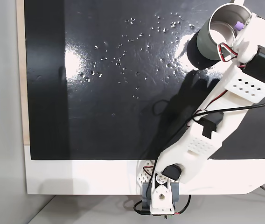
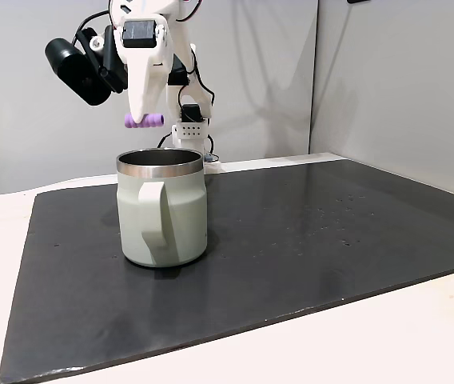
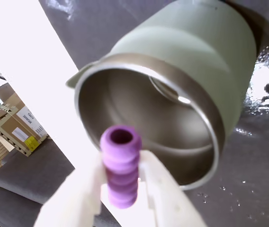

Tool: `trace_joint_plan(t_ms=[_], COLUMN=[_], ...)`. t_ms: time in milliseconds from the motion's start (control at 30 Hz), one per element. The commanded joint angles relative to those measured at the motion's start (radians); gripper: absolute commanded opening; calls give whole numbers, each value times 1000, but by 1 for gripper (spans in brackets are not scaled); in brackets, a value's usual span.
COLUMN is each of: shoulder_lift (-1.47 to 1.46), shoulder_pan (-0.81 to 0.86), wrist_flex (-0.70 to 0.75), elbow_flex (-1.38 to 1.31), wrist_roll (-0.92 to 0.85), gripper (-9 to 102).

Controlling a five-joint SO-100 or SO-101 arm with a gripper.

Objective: Grasp a pengrip and put it in the cup.

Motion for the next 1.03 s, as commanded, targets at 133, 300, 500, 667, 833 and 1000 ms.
trace_joint_plan(t_ms=[133, 300, 500, 667, 833, 1000], shoulder_lift=[-44, -71, -91, -92, -92, -92], shoulder_pan=[-29, -43, -48, -48, -44, -46], wrist_flex=[9, -6, -5, 11, 14, 18], elbow_flex=[-130, -135, -141, -144, -155, -167], wrist_roll=[-12, -23, -34, -35, -35, -35], gripper=[0, 0, 10, 21, 21, 21])
